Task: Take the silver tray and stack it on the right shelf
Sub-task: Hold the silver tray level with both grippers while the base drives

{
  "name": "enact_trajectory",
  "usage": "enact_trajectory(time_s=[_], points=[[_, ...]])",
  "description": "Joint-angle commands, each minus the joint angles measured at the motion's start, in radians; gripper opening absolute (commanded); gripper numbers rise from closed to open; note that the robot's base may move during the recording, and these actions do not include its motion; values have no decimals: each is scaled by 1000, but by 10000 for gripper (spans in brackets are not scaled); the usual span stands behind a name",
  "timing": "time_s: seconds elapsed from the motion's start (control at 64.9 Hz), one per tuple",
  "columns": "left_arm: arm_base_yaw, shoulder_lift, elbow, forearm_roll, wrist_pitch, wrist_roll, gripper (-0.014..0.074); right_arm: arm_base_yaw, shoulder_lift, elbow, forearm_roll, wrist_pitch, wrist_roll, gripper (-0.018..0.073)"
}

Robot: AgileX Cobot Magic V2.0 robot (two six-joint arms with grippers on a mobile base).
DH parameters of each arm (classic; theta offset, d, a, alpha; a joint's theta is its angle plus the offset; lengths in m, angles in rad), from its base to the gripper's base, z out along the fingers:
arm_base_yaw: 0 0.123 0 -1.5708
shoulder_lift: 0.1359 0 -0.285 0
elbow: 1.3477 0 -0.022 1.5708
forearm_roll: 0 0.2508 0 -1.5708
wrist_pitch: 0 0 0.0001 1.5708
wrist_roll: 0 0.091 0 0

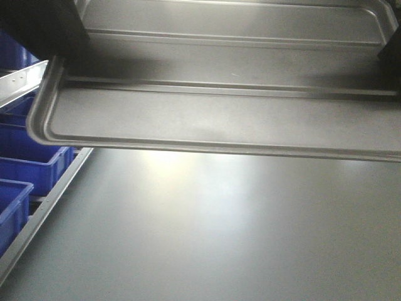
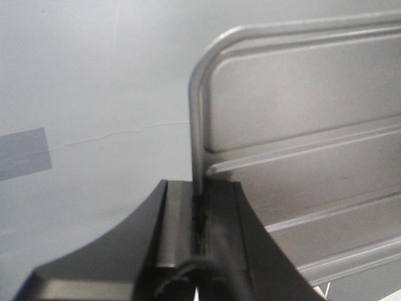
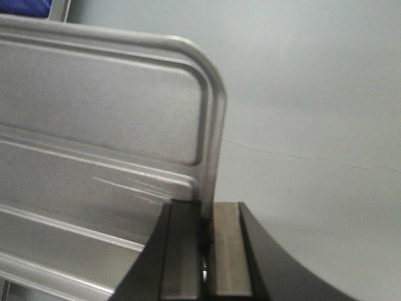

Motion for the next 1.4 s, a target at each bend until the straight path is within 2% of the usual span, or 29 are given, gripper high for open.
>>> enact_trajectory(time_s=[0.0, 1.387], points=[[-3, -29, -20, 53, 23, 12, -92, -7, -19, -29, -56, -26, -15, 57], [-3, -29, -20, 53, 23, 12, -92, -7, -19, -29, -56, -18, -15, 57]])
